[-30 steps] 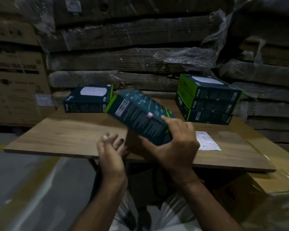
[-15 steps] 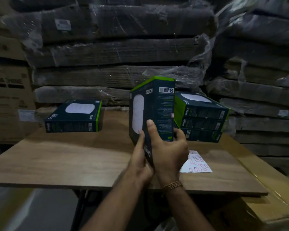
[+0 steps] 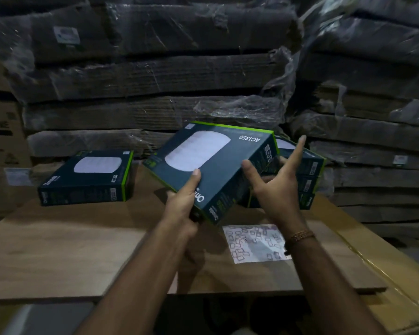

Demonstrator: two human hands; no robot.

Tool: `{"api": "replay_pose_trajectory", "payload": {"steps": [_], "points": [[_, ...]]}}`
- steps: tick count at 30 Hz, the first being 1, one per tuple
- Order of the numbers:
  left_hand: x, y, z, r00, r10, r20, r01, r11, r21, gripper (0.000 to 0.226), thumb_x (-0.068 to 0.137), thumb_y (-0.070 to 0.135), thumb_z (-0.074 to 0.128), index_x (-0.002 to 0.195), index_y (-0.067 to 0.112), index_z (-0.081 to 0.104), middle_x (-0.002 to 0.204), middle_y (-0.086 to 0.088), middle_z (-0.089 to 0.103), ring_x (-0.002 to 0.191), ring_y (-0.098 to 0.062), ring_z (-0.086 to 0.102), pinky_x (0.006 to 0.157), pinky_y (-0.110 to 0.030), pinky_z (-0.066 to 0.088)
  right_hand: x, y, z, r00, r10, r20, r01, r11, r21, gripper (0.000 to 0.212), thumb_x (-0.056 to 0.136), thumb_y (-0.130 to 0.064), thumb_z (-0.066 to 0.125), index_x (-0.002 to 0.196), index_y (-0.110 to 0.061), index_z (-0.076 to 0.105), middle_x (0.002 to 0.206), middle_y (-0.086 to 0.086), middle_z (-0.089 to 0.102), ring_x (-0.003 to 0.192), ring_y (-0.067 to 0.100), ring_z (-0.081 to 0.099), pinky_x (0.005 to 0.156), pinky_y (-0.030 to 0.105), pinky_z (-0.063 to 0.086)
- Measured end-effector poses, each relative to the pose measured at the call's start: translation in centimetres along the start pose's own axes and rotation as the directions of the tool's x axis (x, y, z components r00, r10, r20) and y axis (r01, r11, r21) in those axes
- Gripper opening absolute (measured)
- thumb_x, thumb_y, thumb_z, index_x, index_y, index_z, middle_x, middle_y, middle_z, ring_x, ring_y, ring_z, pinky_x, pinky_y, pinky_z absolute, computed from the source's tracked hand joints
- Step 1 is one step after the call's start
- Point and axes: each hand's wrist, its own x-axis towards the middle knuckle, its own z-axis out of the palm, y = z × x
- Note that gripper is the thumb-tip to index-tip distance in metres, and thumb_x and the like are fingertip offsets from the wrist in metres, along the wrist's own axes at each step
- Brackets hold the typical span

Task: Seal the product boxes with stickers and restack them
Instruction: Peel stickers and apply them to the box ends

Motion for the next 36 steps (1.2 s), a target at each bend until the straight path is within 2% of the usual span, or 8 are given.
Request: {"api": "replay_pose_trajectory", "payload": {"steps": [4,8,15,22,26,29,32,36], "points": [[2.1,3.4,3.2,0.992,0.127,-0.011,-0.125,0.989,0.076,0.076,0.081,0.034,0.093,0.147,0.015,0.06,0.126,-0.014,0.077,0.11,-0.036,0.077,0.071,-0.048,0.066,4.7,2.0,-2.5,0.994,-0.04,0.103,0.044,0.998,-0.043,0.134,0.069,-0.072,0.083,0.17,-0.043,-0.001,0.172,0.001,0.019,0.112,0.017,0.064,0.095,0.042,0.059],[4.3,5.9,7.4,0.99,0.139,0.041,-0.144,0.959,0.244,0.063,0.09,0.031,0.086,0.144,0.013,0.058,0.126,-0.013,0.076,0.083,-0.023,0.08,0.052,-0.038,0.062,8.3,4.3,-3.6,0.994,-0.048,0.096,0.039,0.995,0.093,0.119,0.066,-0.055,0.092,0.163,-0.024,0.031,0.151,-0.004,0.051,0.127,0.007,0.064,0.092,0.021,0.059],[10.9,5.3,14.8,0.986,0.101,0.132,-0.146,0.905,0.399,0.126,0.04,0.057,0.101,0.148,0.013,0.052,0.129,-0.018,0.073,0.101,-0.038,0.079,0.076,-0.058,0.066,13.5,8.2,-5.9,0.993,-0.041,-0.115,0.042,0.999,0.008,0.126,0.056,-0.088,0.083,0.152,-0.021,0.038,0.142,0.003,0.061,0.129,0.02,0.062,0.111,0.044,0.053],[14.5,1.8,20.4,0.988,0.064,0.143,-0.126,0.863,0.489,0.093,0.064,0.053,0.087,0.141,0.009,0.056,0.12,-0.018,0.075,0.075,-0.027,0.077,0.054,-0.035,0.06,17.1,12.0,-9.1,0.975,-0.071,-0.208,0.04,0.988,-0.149,0.119,0.061,-0.075,0.082,0.154,-0.014,0.042,0.143,0.013,0.058,0.125,0.02,0.057,0.097,0.023,0.042],[16.3,0.1,21.9,0.984,0.016,0.176,-0.11,0.835,0.539,0.033,0.098,0.038,0.071,0.114,0.009,0.071,0.097,-0.011,0.072,0.065,-0.021,0.068,0.06,-0.031,0.057,18.7,15.0,-10.0,0.978,-0.054,-0.203,0.021,0.987,-0.16,0.105,0.069,-0.068,0.087,0.151,-0.017,0.046,0.142,0.011,0.06,0.121,0.016,0.058,0.096,0.027,0.047],[17.6,-0.3,22.1,0.987,0.014,0.162,-0.104,0.821,0.561,0.04,0.098,0.036,0.071,0.124,0.006,0.068,0.097,-0.012,0.072,0.063,-0.022,0.069,0.052,-0.029,0.058,19.3,17.5,-10.6,0.979,-0.041,-0.2,0.005,0.984,-0.176,0.081,0.082,-0.051,0.089,0.146,-0.019,0.053,0.135,0.007,0.066,0.119,0.019,0.063,0.101,0.041,0.056],[18.3,-0.7,22.4,0.988,0.003,0.152,-0.094,0.795,0.6,0.047,0.099,0.035,0.069,0.133,0.004,0.064,0.097,-0.013,0.073,0.066,-0.025,0.071,0.049,-0.029,0.057,19.5,18.9,-10.8,0.976,-0.045,-0.213,0.009,0.986,-0.165,0.067,0.087,-0.043,0.087,0.142,-0.018,0.058,0.127,-0.003,0.069,0.115,0.016,0.066,0.098,0.04,0.057],[18.6,-2.0,21.9,0.987,-0.011,0.16,-0.095,0.764,0.638,0.027,0.106,0.036,0.058,0.112,0.01,0.064,0.057,0.0,0.068,0.044,-0.013,0.066,0.041,-0.019,0.049,19.2,20.0,-10.2,0.975,-0.012,-0.221,-0.018,0.991,-0.136,0.06,0.092,-0.037,0.084,0.142,-0.017,0.06,0.121,-0.009,0.066,0.112,0.011,0.064,0.092,0.031,0.052]]}}
